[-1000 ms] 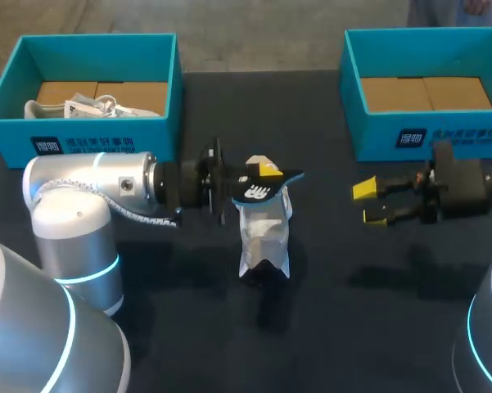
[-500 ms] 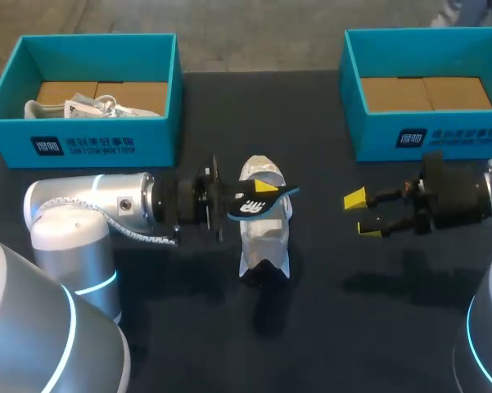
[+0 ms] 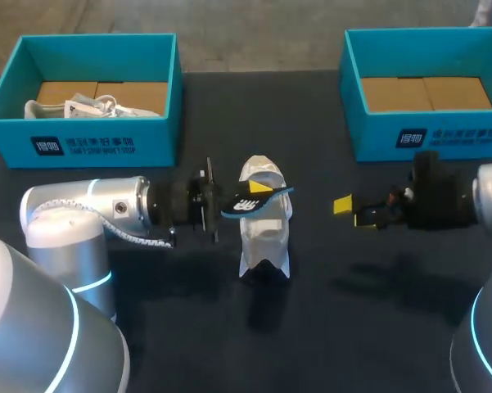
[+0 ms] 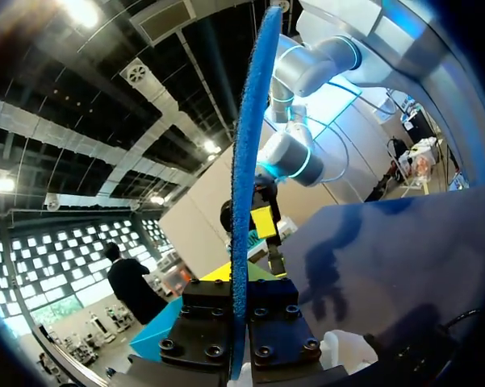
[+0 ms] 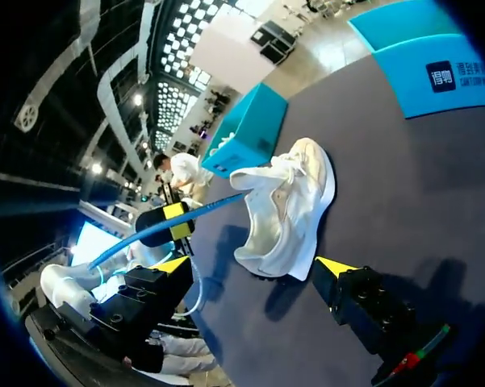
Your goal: Take the shoe out of the shoebox, open the shoe tongue, remove and reinsert the insole, then place the shoe into the shoebox
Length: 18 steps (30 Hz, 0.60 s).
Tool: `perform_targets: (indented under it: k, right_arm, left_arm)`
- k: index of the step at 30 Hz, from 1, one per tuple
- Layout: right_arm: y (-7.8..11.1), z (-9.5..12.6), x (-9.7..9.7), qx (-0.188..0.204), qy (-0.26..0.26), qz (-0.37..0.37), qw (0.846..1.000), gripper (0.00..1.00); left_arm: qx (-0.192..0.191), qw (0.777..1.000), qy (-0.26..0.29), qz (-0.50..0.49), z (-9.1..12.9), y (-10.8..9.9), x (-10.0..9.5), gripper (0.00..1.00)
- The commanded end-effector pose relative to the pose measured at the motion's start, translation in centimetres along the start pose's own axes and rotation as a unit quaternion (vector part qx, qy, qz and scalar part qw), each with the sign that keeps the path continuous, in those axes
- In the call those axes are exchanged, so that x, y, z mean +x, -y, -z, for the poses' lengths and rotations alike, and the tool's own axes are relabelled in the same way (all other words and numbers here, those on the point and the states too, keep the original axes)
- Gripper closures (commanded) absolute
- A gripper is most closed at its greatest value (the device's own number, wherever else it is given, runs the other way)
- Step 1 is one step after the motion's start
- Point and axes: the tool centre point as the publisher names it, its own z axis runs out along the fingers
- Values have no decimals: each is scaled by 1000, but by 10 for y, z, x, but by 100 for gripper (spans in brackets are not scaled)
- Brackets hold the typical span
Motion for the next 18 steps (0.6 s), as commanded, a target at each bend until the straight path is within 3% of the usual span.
perform_targets:
  k: [1, 12, 18]
  right_arm:
    - [5, -23, 3, -3, 19, 7, 1000, 0]
    - [15, -56, 5, 27, 45, 39, 998, 0]
    - [20, -69, 5, 44, 49, 45, 997, 0]
  left_arm:
    - [-1, 1000, 2, 3, 4, -1, 1, 100]
    - [19, 999, 6, 38, 5, -11, 5, 100]
    - [10, 998, -4, 58, 9, -11, 14, 100]
